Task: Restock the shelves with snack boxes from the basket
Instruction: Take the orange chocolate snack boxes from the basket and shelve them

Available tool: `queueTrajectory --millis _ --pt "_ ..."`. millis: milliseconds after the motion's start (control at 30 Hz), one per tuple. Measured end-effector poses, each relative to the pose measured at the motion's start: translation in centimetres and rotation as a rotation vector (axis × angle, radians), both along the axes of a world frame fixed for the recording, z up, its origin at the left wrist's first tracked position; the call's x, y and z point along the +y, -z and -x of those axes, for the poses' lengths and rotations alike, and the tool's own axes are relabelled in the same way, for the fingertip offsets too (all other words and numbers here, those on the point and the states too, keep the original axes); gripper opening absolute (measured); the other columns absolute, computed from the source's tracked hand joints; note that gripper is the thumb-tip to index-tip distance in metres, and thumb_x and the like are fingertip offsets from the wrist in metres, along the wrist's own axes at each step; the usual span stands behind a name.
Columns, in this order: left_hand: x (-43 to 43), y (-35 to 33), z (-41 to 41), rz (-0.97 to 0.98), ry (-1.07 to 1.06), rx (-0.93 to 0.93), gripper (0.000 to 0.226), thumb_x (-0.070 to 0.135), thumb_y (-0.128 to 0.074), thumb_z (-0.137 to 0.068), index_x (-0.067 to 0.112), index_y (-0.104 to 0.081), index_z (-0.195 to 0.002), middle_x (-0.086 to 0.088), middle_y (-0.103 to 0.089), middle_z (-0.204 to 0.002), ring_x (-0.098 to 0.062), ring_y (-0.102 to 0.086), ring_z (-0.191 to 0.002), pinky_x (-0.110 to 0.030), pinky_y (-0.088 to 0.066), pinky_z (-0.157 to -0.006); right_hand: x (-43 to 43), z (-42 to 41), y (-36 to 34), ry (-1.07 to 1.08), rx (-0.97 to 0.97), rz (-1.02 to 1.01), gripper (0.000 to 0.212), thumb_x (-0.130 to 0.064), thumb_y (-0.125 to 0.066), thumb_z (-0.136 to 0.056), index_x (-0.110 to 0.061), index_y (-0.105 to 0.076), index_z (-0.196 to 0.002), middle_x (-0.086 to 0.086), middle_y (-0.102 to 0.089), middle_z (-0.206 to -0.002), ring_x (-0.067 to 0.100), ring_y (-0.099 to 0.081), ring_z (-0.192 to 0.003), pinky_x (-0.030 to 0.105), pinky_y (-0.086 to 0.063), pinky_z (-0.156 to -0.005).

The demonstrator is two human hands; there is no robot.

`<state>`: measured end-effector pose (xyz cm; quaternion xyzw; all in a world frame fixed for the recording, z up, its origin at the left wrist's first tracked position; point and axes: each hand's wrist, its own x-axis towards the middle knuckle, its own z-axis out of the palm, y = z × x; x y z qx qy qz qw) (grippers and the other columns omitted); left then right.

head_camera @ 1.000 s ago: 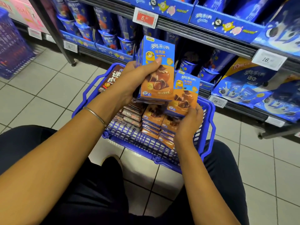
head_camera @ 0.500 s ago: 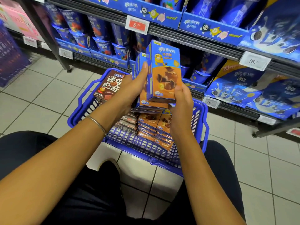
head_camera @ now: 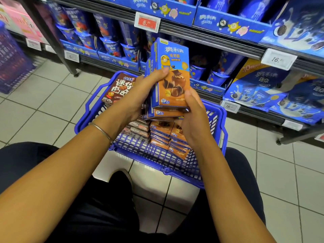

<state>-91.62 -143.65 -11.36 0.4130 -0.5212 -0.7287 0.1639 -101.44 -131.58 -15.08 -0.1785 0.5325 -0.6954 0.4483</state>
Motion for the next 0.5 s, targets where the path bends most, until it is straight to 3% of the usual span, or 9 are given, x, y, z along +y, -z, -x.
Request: queueTrajectory --millis 67,100,167,233,333,433,500 --pt "-0.1 -0.2 0.3 0.057 0.006 -0.07 0.037 0.042 -0.059 -0.105 0.019 -0.064 -0.134 -0.002 -0.082 -0.108 0.0 -0.074 -0.066 -0.025 -0.06 -0.057 0.3 0.9 1.2 0.031 -0.062 -0.007 0.043 -0.051 -0.051 -0.099 -0.022 -0.064 -0.128 0.01 -0.071 -0.123 0.024 -0.069 -0.113 0.052 -0.057 -0.094" --pt "0.1 0.0 0.4 0.033 -0.023 -0.064 0.041 0.046 -0.062 -0.103 0.019 -0.064 -0.134 -0.002 -0.083 -0.104 -0.002 -0.075 -0.067 -0.025 -0.059 -0.053 0.4 1.2 2.1 0.091 -0.052 -0.064 0.043 -0.052 -0.051 -0.098 -0.021 -0.065 -0.125 0.008 -0.072 -0.122 0.022 -0.069 -0.112 0.049 -0.057 -0.095" --pt "0.5 0.2 -0.2 -0.027 -0.05 -0.02 0.036 0.056 -0.064 -0.098 0.025 -0.075 -0.11 0.004 -0.083 -0.086 -0.008 -0.078 -0.067 -0.022 -0.057 -0.047 0.6 2.0 4.5 0.286 0.101 -0.328 0.034 -0.043 -0.057 -0.097 -0.017 -0.064 -0.118 0.004 -0.071 -0.119 0.021 -0.068 -0.111 0.048 -0.056 -0.097" --pt "0.9 0.4 -0.9 -0.042 -0.054 0.011 0.038 0.057 -0.062 -0.098 0.025 -0.08 -0.088 0.005 -0.082 -0.08 -0.009 -0.078 -0.066 -0.022 -0.056 -0.045 1.3 2.5 7.4 0.414 0.28 -0.582 0.033 -0.032 -0.066 -0.094 -0.015 -0.058 -0.121 0.007 -0.066 -0.123 0.025 -0.067 -0.112 0.046 -0.057 -0.093" --pt "1.1 0.1 -0.7 -0.032 -0.031 0.032 0.042 0.055 -0.061 -0.1 0.029 -0.083 -0.077 0.005 -0.082 -0.081 -0.009 -0.078 -0.066 -0.021 -0.056 -0.046 2.2 2.9 11.2 0.322 0.291 -0.832 0.049 -0.039 -0.072 -0.089 -0.01 -0.056 -0.124 0.01 -0.061 -0.126 0.03 -0.063 -0.112 0.045 -0.054 -0.094" --pt "1.3 0.0 -0.7 -0.018 -0.01 0.03 0.038 0.052 -0.061 -0.101 0.024 -0.081 -0.086 0.006 -0.081 -0.078 -0.008 -0.077 -0.064 -0.02 -0.056 -0.046 2.6 2.9 13.5 0.142 0.276 -0.9 0.034 -0.04 -0.068 -0.089 -0.009 -0.064 -0.103 0.016 -0.067 -0.119 0.037 -0.063 -0.107 0.051 -0.052 -0.095" --pt "1.6 -0.1 -0.7 -0.04 -0.01 0.035 0.039 0.053 -0.062 -0.1 0.025 -0.083 -0.082 0.006 -0.081 -0.079 -0.008 -0.078 -0.065 -0.021 -0.056 -0.046 2.6 2.6 14.4 0.113 0.41 -0.909 0.037 -0.039 -0.067 -0.09 -0.007 -0.065 -0.109 0.016 -0.068 -0.115 0.038 -0.062 -0.109 0.052 -0.052 -0.095"
